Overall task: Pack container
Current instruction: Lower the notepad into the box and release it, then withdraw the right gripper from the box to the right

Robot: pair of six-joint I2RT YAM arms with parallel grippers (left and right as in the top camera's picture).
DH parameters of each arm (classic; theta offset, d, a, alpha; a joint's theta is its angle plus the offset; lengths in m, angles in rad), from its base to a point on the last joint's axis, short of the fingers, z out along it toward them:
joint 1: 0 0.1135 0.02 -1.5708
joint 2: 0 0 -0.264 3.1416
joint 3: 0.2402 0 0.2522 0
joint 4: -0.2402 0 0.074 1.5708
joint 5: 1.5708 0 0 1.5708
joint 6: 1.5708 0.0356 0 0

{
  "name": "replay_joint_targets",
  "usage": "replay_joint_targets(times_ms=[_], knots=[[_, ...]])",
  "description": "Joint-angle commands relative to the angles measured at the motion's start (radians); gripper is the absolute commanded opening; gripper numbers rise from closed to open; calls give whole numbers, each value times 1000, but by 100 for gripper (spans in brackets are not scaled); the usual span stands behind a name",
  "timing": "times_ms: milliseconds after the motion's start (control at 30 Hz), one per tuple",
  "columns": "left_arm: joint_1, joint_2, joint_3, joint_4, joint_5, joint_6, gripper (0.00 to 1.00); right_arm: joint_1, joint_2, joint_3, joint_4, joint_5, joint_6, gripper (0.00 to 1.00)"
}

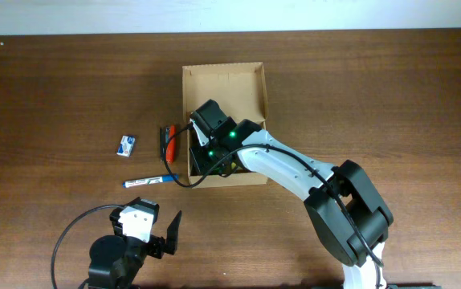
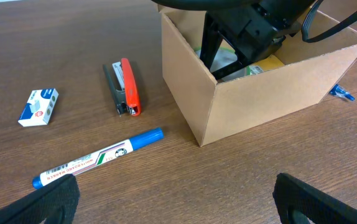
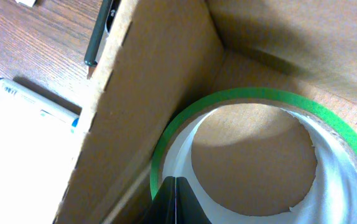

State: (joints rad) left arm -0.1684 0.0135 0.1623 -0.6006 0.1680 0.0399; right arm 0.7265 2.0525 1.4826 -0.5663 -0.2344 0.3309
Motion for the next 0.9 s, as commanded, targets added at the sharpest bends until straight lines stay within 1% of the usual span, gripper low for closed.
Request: replay_joint_targets(times_ms=[0, 100, 200, 333, 600, 700, 767, 867], knots=[[-3, -8, -5, 3, 11, -10, 100, 4, 16, -6, 6, -13, -21, 4], [-3, -8, -5, 3, 11, -10, 100, -6, 16, 13, -13, -12, -21, 4], [-3, -8, -5, 3, 11, -10, 100, -23, 6, 59, -67, 2, -21, 4], [-3, -8, -5, 3, 11, -10, 99, -42, -42, 155, -181, 87, -40, 4], [-3, -8, -5, 3, 11, -10, 99, -47, -145, 352, -398, 144, -104, 4], [-3, -8, -5, 3, 11, -10, 100, -48, -177, 419, -507, 219, -115, 4], [-3, -8, -5, 3, 11, -10, 100, -49, -197, 444, -564, 256, -115, 4], [-3, -8, -5, 3, 11, -10, 100, -64, -238, 474, -649, 262, -114, 4]])
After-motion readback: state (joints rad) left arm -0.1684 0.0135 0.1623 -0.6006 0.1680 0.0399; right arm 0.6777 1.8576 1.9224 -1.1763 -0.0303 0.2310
